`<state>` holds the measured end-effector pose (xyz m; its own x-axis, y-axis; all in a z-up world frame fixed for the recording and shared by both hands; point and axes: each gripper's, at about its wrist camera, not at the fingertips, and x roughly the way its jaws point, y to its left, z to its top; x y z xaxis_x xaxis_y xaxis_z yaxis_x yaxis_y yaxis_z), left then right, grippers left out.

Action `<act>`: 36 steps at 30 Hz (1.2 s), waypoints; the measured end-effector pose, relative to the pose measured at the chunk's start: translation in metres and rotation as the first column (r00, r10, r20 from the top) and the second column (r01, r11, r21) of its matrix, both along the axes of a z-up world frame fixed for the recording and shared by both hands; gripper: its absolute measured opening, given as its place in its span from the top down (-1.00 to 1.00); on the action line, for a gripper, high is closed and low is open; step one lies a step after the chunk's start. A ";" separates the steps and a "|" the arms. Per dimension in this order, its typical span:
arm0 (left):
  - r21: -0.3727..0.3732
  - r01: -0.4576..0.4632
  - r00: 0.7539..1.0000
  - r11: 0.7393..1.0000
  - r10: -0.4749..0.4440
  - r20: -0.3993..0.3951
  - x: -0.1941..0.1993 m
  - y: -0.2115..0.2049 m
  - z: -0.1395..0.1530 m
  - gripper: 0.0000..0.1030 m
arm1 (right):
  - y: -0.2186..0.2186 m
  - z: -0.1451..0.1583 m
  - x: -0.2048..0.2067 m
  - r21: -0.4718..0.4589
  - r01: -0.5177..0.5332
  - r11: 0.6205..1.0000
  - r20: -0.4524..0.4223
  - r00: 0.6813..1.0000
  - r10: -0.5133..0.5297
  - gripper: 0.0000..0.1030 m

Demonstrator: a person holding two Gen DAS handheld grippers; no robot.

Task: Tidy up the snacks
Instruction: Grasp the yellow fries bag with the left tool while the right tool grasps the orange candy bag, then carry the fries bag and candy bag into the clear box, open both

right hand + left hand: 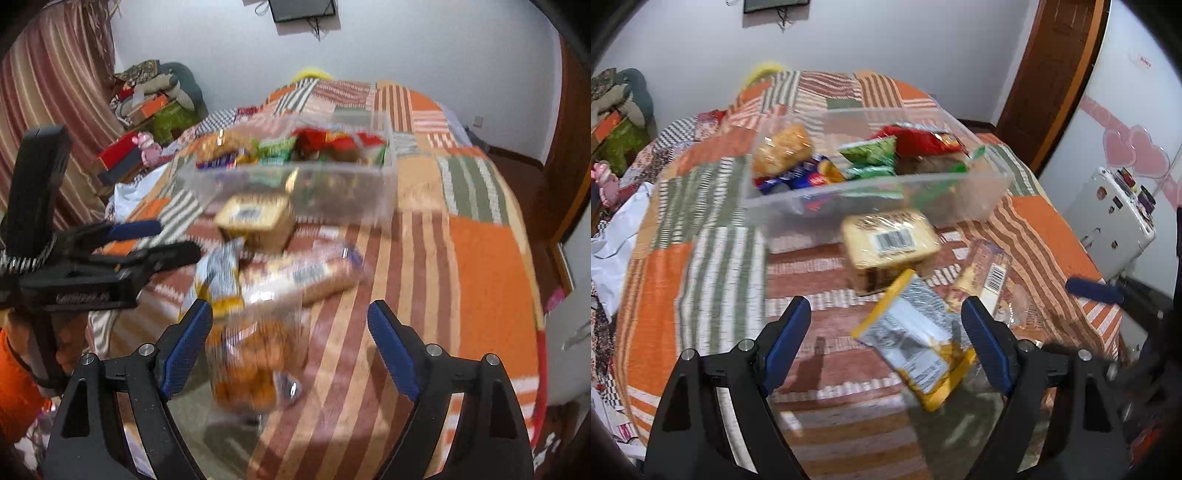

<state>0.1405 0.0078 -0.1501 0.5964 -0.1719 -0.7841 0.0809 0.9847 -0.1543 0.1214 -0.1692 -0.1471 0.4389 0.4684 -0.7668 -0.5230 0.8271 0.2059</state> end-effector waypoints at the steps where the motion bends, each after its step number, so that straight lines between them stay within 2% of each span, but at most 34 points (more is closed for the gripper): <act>1: -0.002 0.007 1.000 1.000 -0.007 -0.007 0.002 -0.004 -0.003 -0.63 | -0.001 -0.004 -0.002 0.012 -0.003 1.000 -0.015 1.000 0.003 -0.63; 6: 0.025 0.023 0.999 0.999 -0.022 -0.034 0.010 -0.015 -0.021 -0.64 | -0.005 -0.010 -0.005 0.053 0.008 0.999 -0.051 0.999 -0.006 -0.63; 8: 0.009 0.011 0.999 1.000 -0.010 -0.043 0.009 -0.010 -0.026 -0.64 | -0.004 -0.009 -0.008 0.057 0.003 0.998 -0.047 0.999 0.000 -0.63; 14: 0.057 -0.014 0.997 0.998 0.018 -0.072 -0.003 0.013 -0.036 -0.63 | -0.005 -0.008 -0.013 0.067 -0.019 0.998 -0.055 0.998 0.023 -0.63; 22: 0.025 -0.028 0.996 0.999 0.030 -0.083 -0.011 0.028 -0.042 -0.61 | 0.006 -0.017 -0.017 0.028 -0.061 0.998 -0.067 0.996 0.063 -0.62; 25: 0.026 -0.025 0.997 0.999 0.027 -0.074 -0.006 0.021 -0.044 -0.44 | 0.008 -0.024 -0.014 0.020 -0.064 0.998 -0.093 0.994 0.065 -0.22; 29: 0.038 -0.026 0.998 0.999 0.028 -0.052 -0.001 0.014 -0.045 -0.10 | 0.003 -0.023 -0.014 0.039 -0.046 0.998 -0.086 0.995 0.049 -0.10; 36: 0.038 -0.016 1.000 0.999 0.017 -0.017 -0.006 0.012 -0.031 -0.04 | -0.010 -0.008 -0.013 0.062 -0.018 0.998 -0.047 0.999 0.021 -0.05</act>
<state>0.1341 0.0202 -0.1813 0.5852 -0.1322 -0.8001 0.0622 0.9910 -0.1183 0.1087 -0.1790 -0.1547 0.3934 0.5233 -0.7559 -0.5271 0.8021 0.2809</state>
